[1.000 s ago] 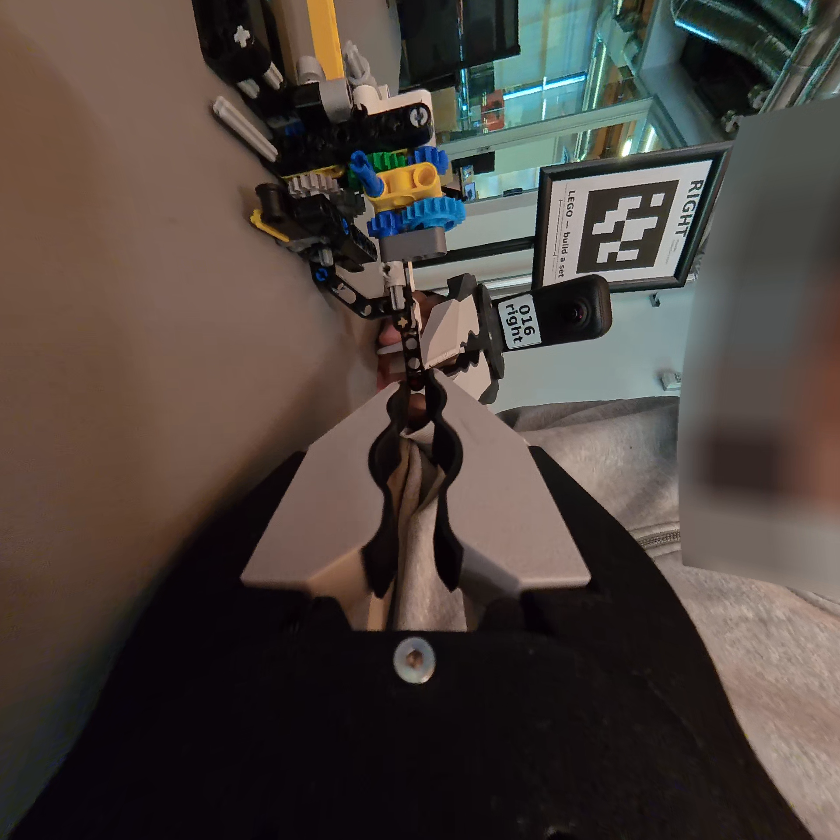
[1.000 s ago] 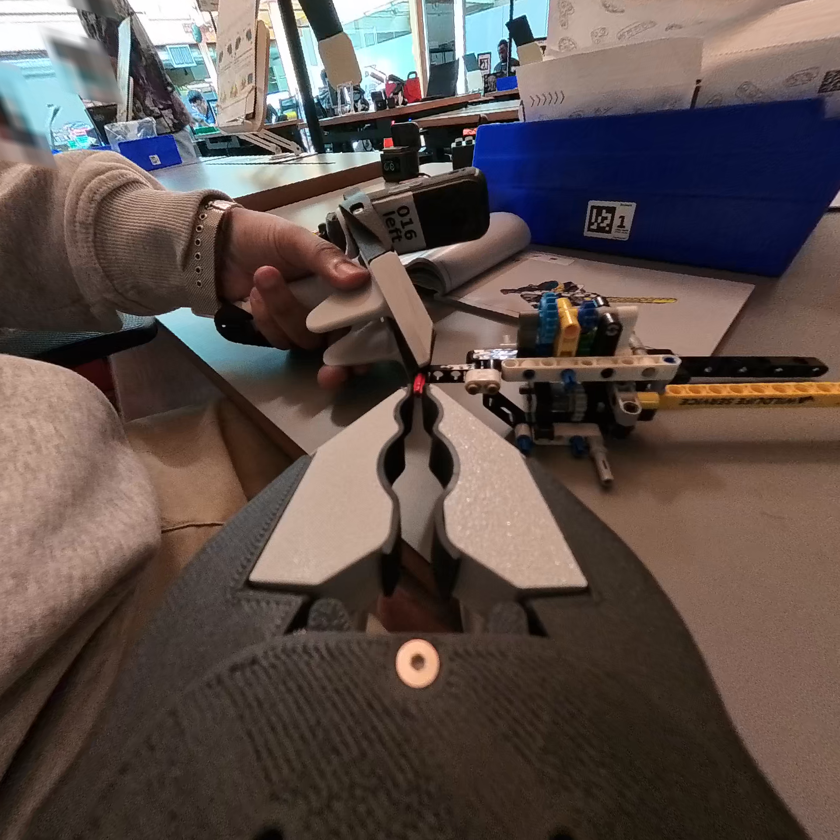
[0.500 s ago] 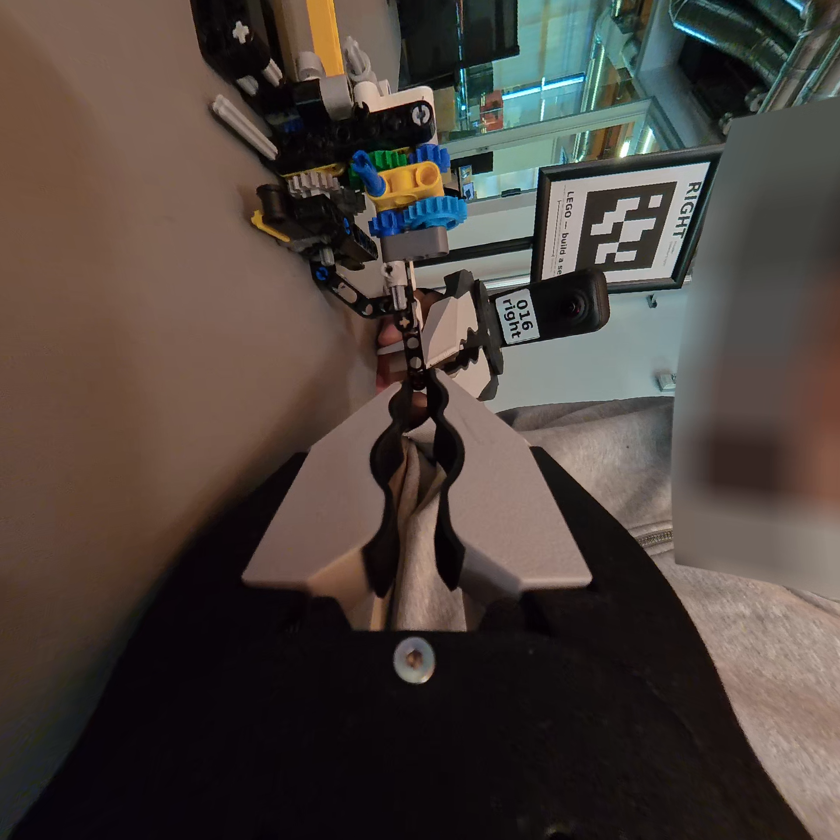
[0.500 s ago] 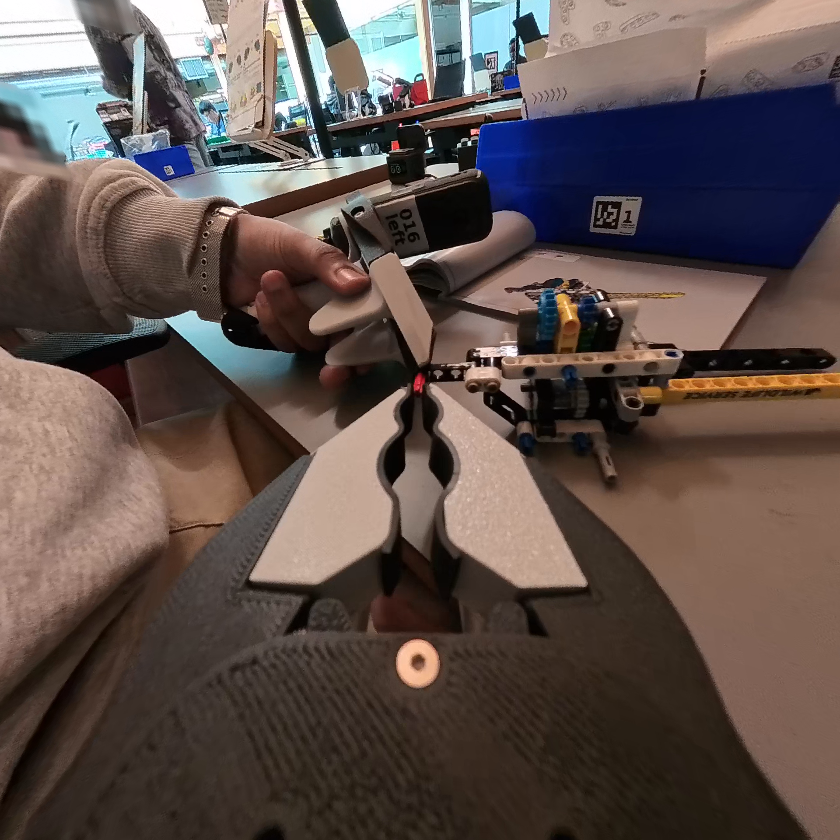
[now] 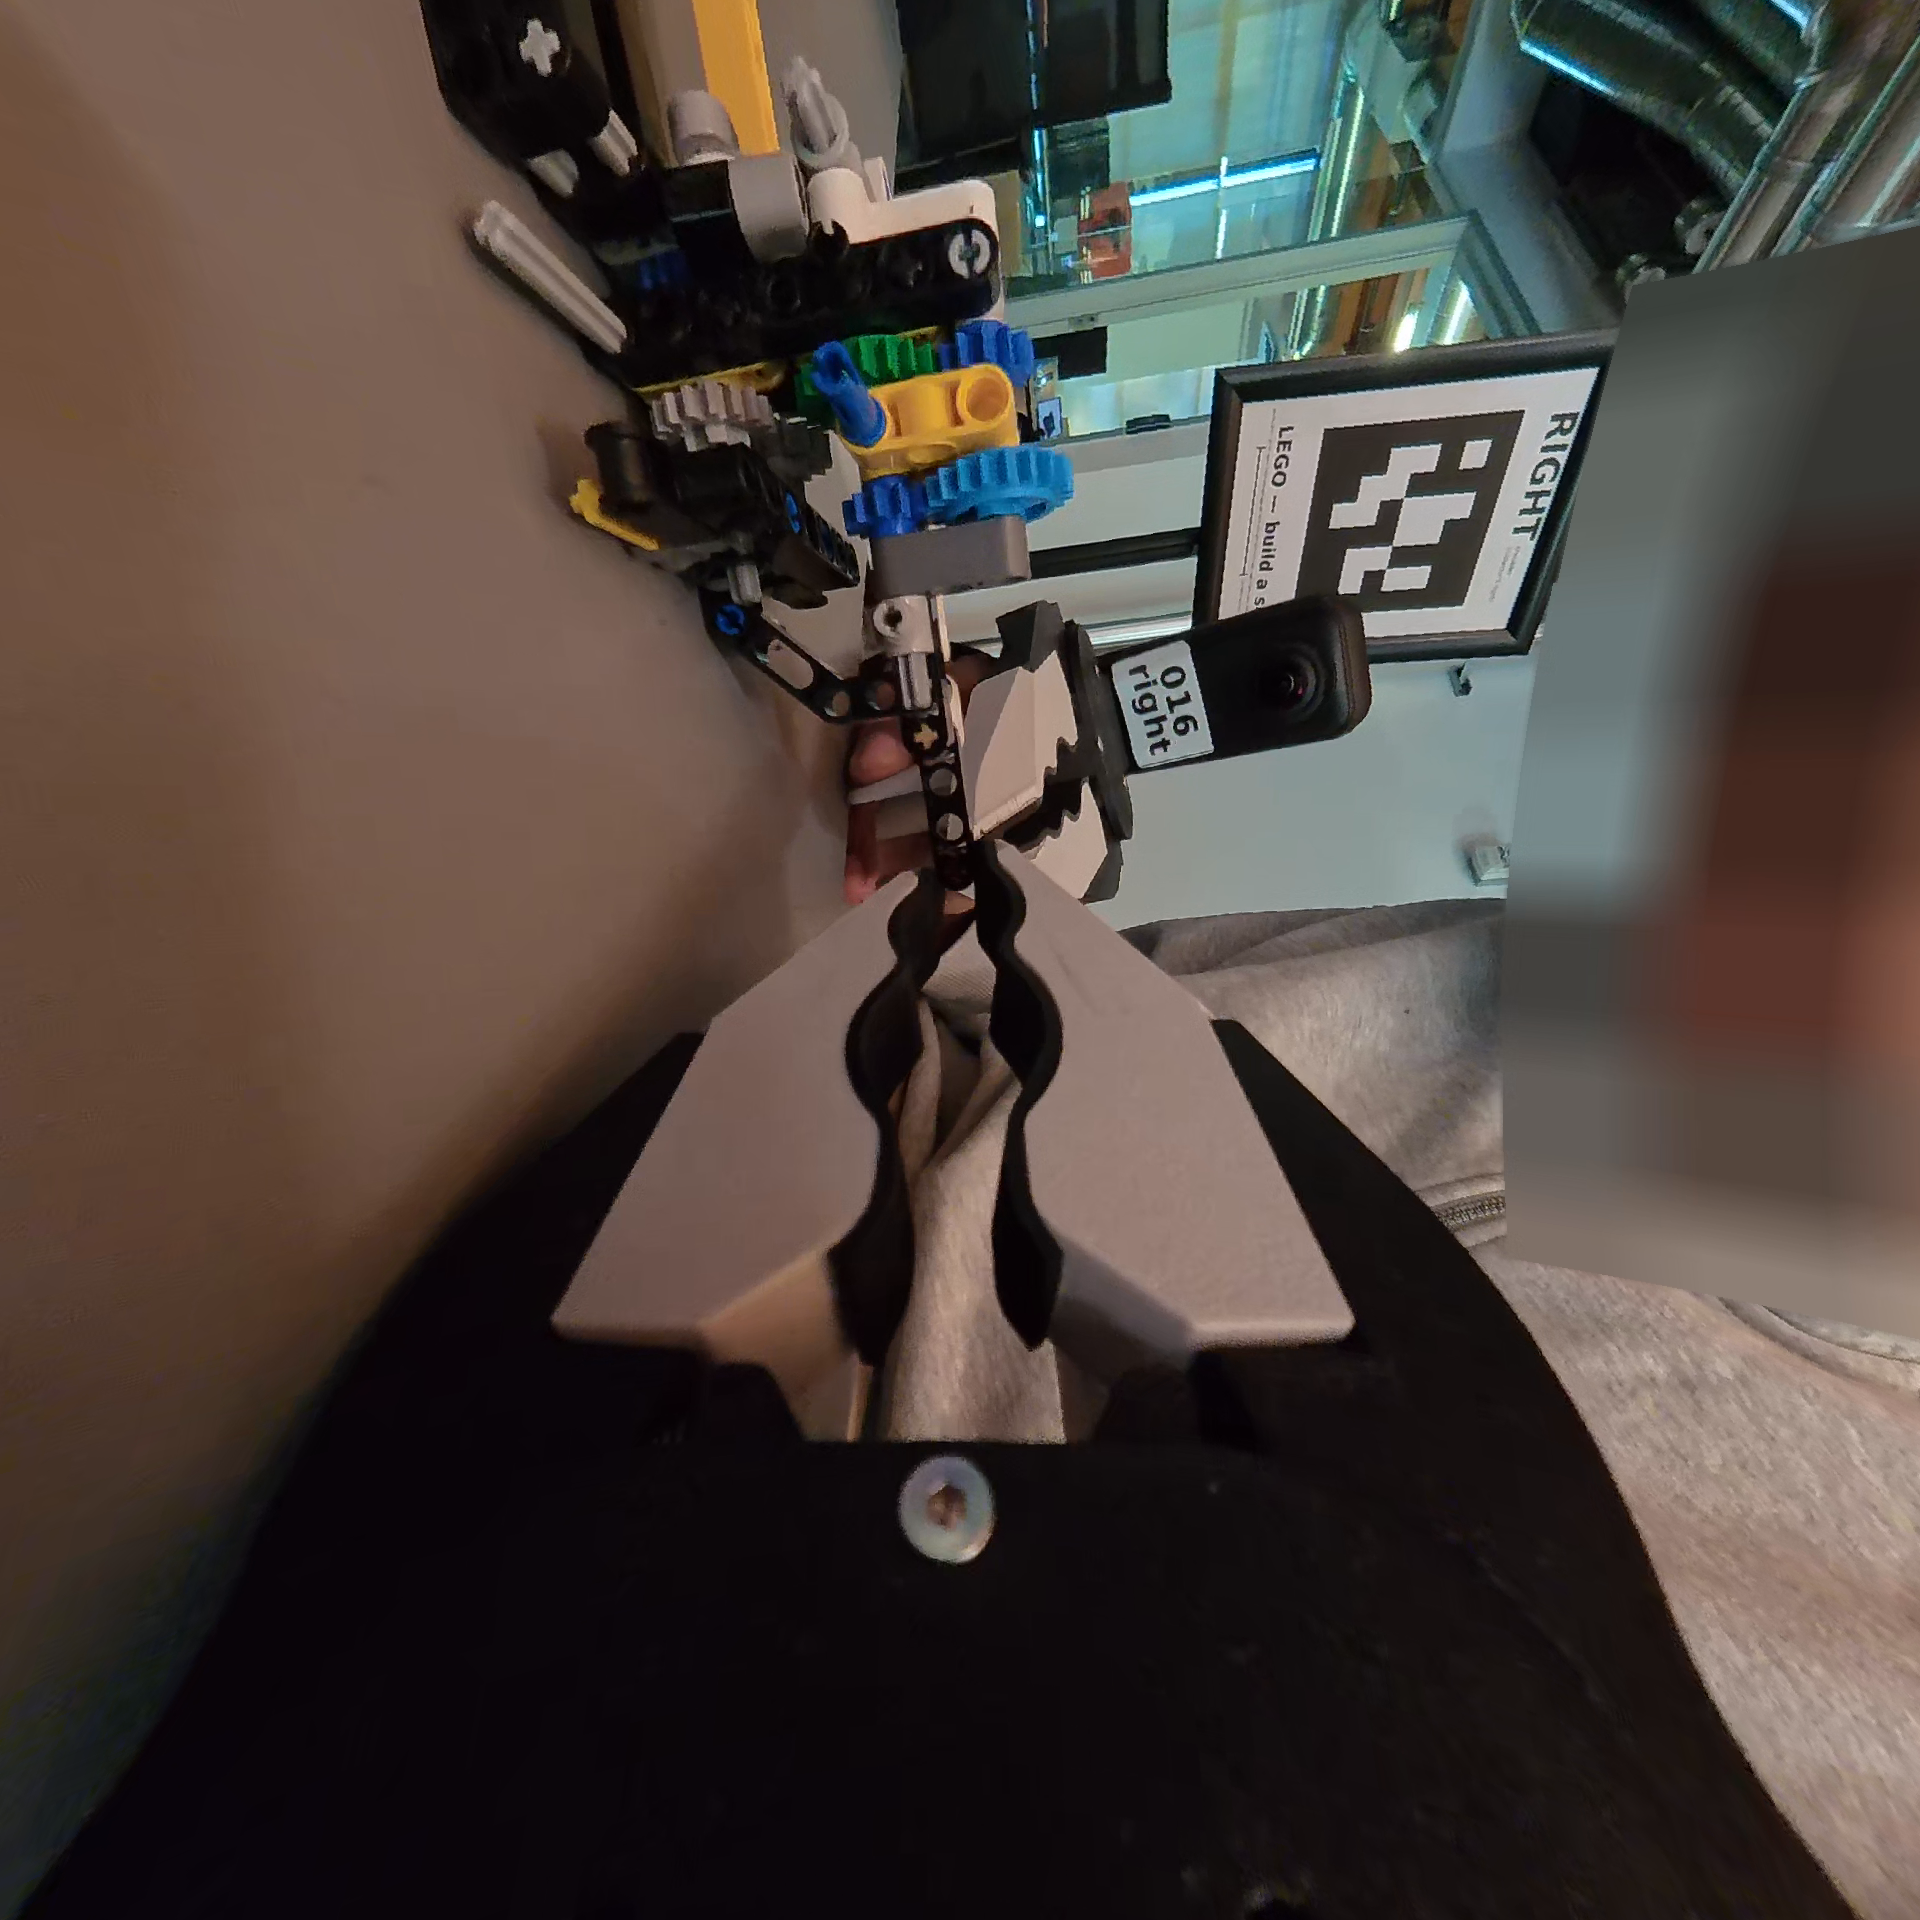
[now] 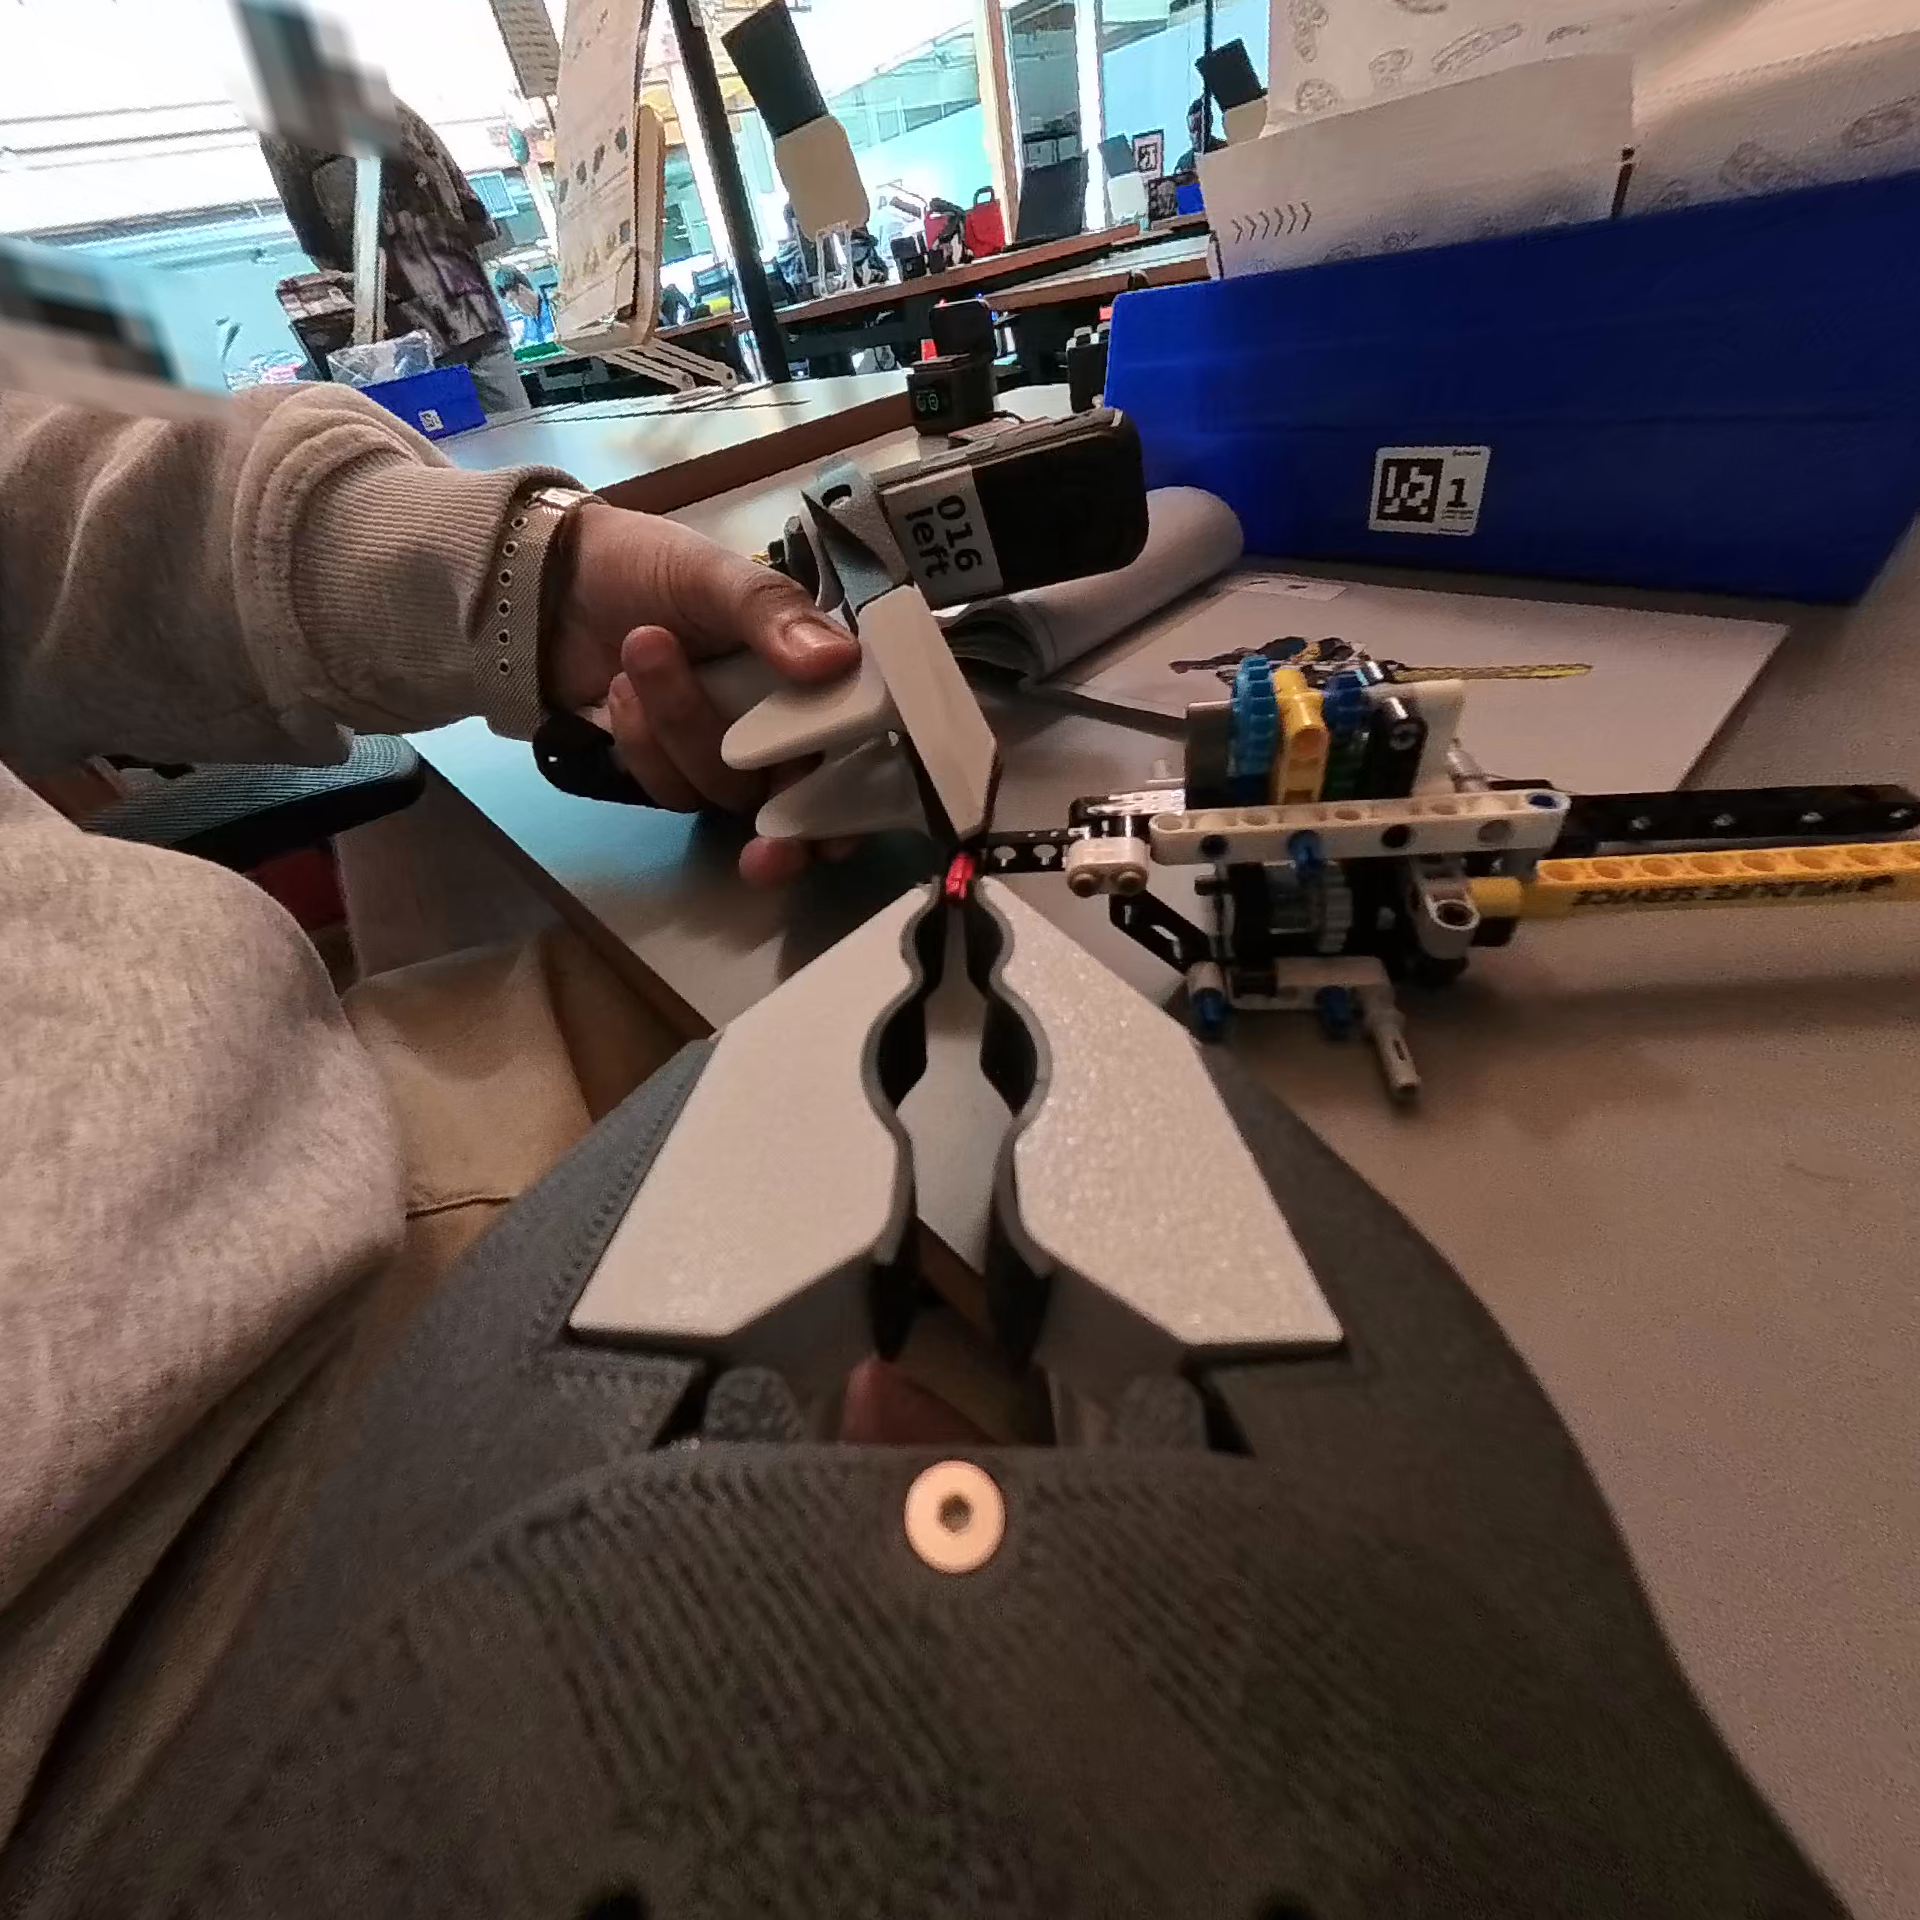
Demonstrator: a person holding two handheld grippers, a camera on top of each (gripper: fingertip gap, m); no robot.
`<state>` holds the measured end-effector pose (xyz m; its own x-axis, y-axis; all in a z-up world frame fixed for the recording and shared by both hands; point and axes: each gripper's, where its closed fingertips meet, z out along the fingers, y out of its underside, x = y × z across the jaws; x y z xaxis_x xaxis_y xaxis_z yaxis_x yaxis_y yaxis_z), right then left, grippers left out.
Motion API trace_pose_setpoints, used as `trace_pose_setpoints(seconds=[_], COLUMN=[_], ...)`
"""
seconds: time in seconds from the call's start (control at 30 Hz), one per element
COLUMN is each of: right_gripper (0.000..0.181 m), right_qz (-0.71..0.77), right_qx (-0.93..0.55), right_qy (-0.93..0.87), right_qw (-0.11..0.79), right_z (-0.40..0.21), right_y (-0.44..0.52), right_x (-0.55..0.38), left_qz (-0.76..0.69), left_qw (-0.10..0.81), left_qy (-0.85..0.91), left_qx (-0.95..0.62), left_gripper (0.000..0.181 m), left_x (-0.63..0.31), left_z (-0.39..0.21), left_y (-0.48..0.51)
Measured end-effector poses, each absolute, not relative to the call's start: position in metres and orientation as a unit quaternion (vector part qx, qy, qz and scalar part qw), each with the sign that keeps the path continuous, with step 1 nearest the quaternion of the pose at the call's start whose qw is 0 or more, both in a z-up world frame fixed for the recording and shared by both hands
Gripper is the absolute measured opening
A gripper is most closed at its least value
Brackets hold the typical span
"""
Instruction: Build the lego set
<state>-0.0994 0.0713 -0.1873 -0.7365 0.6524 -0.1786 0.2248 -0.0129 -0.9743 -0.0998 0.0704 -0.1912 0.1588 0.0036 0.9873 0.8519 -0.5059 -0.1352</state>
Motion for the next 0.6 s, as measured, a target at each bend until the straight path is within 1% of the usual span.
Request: trace_pose_setpoints(seconds=[0.17,0.6], right_gripper=[0.002,0.002], right_qz=[0.649,0.658], right_qx=[-0.326,-0.326], right_qy=[-0.674,-0.670], right_qw=[0.138,0.113], right_z=[-0.1862,-0.1857], right_y=[0.0714,0.0715], right_x=[-0.0989,-0.0984], left_qz=[-0.565,-0.571], left_qw=[0.369,0.372], left_qy=[-0.325,-0.322], left_qx=[-0.662,-0.658], left_gripper=[0.008,0.008], left_x=[-0.0990,-0.0994], left_z=[-0.1931,-0.1909], left_y=[0.0707,0.0703])
